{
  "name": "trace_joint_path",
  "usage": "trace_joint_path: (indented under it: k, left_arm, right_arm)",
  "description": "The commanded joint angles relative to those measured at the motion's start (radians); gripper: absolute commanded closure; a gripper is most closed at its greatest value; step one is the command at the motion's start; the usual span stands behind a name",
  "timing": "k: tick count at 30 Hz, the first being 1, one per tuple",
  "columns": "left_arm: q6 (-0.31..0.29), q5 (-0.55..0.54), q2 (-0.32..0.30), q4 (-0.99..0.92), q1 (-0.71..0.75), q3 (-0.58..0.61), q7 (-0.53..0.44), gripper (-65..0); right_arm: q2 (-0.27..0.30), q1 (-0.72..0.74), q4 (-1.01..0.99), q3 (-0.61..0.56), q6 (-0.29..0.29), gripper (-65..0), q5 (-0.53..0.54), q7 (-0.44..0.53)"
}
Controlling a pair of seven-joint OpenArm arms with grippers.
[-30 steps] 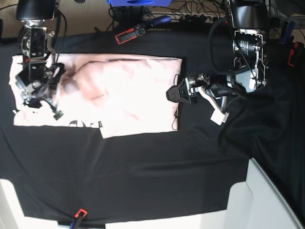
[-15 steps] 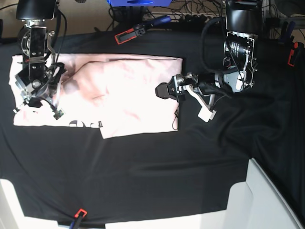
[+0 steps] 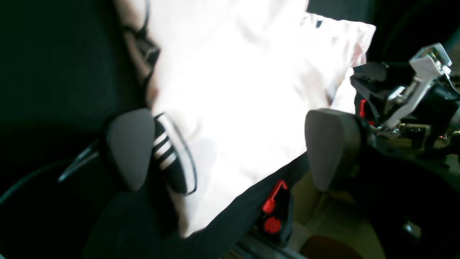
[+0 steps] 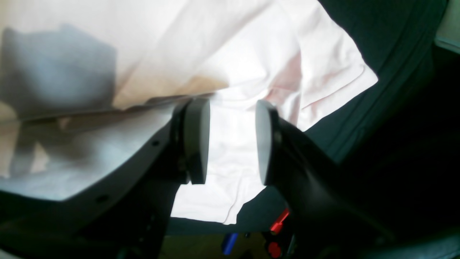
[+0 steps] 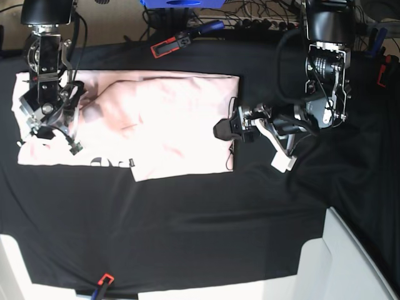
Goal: Fold the T-shirt properly
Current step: 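Hold the shirt edges with both grippers and pull them apart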
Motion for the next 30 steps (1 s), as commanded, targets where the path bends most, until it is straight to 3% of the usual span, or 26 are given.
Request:
trace_joint_path:
  k: [1, 14, 21, 30]
  left_arm:
    - [-0.008, -0.015, -0.005, 0.0, -0.013, -0.002, -0.01, -64.8]
    - [-0.008, -0.014, 0.004, -0.135, -0.023, 0.007, -0.068, -64.8]
    - [-0.008, -0.012, 0.044, -0.137, -0.023, 0.008, -0.066, -64.8]
    - [-0.008, 0.147, 0.115, -0.143, -0.036, 0.008, -0.063, -64.8]
  right_arm:
    - [0.007, 0.01, 0.016, 0.002, -0.006, -20.5, -0.003, 0.011]
    - [0.005, 0.01, 0.016, 0.002, -0.006, -20.5, -0.004, 0.011]
    - [0.005, 0.01, 0.017, 0.002, -0.006, -20.5, -0.006, 0.009]
    - [0.005, 0.009, 0.019, 0.002, -0.006, -20.5, -0.006, 0.008]
